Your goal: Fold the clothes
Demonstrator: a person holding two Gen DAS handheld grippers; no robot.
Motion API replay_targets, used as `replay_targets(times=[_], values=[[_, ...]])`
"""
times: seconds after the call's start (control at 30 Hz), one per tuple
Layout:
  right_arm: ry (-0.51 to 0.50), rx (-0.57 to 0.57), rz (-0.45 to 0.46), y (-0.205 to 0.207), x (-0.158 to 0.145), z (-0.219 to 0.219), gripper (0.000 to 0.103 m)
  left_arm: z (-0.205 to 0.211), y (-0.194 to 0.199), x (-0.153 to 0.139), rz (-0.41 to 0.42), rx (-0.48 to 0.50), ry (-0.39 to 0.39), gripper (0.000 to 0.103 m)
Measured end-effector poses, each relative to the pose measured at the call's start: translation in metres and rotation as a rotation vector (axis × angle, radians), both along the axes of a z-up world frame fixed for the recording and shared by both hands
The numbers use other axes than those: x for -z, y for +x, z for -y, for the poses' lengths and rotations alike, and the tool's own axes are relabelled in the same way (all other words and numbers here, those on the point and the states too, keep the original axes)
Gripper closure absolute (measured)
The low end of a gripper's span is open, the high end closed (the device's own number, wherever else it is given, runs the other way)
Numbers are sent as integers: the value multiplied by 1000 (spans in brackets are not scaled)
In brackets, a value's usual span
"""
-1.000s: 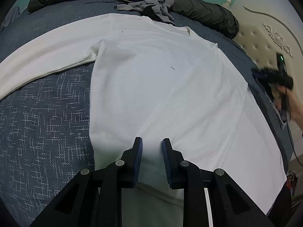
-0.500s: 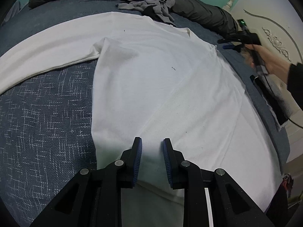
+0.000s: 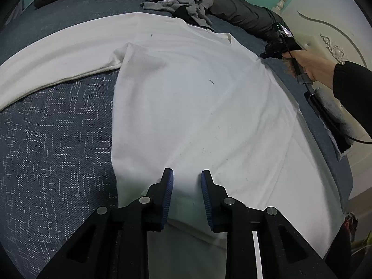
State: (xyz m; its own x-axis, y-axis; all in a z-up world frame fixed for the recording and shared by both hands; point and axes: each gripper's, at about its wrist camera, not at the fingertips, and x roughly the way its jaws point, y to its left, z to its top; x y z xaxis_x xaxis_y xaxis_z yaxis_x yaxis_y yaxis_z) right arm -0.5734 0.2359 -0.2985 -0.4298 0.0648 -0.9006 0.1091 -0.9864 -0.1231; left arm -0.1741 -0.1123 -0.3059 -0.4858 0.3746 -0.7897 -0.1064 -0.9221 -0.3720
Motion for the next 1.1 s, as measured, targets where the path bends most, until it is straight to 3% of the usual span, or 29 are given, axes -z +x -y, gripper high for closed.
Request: replay_targets(times=[0.07,0.23,0.3,0.37,0.43,0.53,0.6,0.63,0.87,1.1], values=[[34,5,-35,-2,-3,0,103,0,1,0,0,1,0,76],[-85,-13,-83,-1,-13,-10,103,2,5,0,1,3,1,76],[-146,27,-58,-6,-13,-20,98,2,7,-1,-1,3,-1,76],[-205,58,-35,-8,-13,-26,83,2,7,-1,-1,4,-5,76],[-226,33,-35,-7,-14,-25,83,1,6,-1,-1,4,-7,76],[-168,-13,19,-5,-3,-10,83,0,5,-2,-1,5,-8,76],[-152,-16,31,-3,3,-6,99,-1,3,-2,1,5,-6,76],[-137,-15,25,-3,4,-4,99,-2,2,-2,1,5,-6,76],[-54,-4,-74,-1,-5,0,99,-1,1,-2,4,7,0,76],[-150,33,-179,-4,-33,-24,98,-1,6,-3,3,8,-8,76]])
